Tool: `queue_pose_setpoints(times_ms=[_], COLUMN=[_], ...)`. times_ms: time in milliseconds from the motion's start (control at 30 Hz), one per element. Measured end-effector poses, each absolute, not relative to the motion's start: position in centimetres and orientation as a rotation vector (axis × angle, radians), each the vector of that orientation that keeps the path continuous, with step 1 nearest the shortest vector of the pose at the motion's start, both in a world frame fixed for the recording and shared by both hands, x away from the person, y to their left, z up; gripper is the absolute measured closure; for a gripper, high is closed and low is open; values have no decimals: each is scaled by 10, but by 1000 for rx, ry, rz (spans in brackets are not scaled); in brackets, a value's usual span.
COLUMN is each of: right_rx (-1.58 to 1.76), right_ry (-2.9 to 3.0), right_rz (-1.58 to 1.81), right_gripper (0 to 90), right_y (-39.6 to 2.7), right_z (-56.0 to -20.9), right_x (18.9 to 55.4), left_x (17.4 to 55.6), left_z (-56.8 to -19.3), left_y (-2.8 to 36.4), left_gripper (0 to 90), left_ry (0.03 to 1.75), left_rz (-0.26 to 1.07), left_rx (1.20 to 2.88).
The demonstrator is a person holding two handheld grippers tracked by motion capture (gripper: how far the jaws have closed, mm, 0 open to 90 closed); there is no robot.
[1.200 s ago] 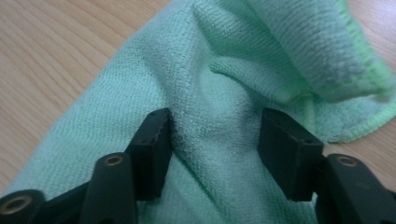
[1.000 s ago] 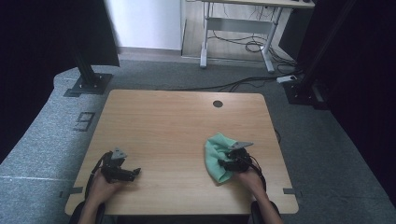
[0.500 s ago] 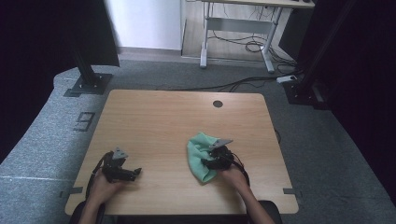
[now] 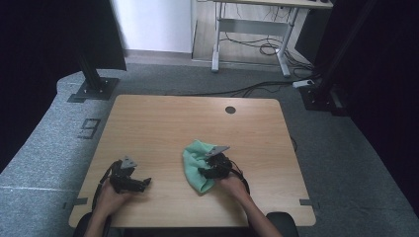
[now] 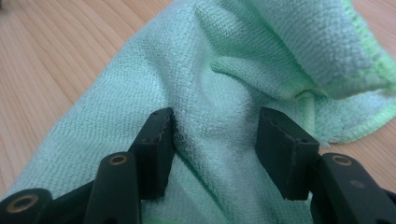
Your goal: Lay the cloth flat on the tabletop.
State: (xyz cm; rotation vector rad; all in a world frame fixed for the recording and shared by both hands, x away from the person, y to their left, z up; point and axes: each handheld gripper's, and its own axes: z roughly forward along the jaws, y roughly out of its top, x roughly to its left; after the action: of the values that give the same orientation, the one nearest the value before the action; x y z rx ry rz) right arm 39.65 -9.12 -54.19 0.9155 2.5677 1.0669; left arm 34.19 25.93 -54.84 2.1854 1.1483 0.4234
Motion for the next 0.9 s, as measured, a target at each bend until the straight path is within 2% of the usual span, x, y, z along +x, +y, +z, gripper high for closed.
queue_pose_setpoints(times_ms=[133, 233, 400, 500, 567, 667, 800, 900], right_rx=[902, 945, 959, 982, 1014, 1060, 1063, 1050], right_ry=[2577, 2573, 2537, 2518, 2501, 2497, 2504, 2512], right_rz=[1074, 1127, 1161, 1132, 1129, 1142, 1116, 1114], right_gripper=[429, 306, 229, 223, 253, 351, 439, 514], right_y=[-85, -96, -115, -133, -145, -159, -163, -162], right_z=[-542, -534, -520, -514, -514, -519, -521, -520], right_x=[396, 394, 390, 388, 387, 384, 382, 381], left_x=[341, 341, 345, 350, 352, 357, 373, 381], left_z=[-548, -546, -541, -537, -533, -523, -509, -499], left_y=[258, 257, 254, 246, 239, 226, 204, 185], left_gripper=[0, 42, 116, 81, 104, 158, 217, 221], left_ry=[1149, 1136, 1108, 1058, 1016, 958, 886, 822], left_rz=[423, 415, 368, 293, 305, 323, 324, 336], left_rx=[2185, 2196, 2231, 2233, 2248, 2246, 2239, 2257])
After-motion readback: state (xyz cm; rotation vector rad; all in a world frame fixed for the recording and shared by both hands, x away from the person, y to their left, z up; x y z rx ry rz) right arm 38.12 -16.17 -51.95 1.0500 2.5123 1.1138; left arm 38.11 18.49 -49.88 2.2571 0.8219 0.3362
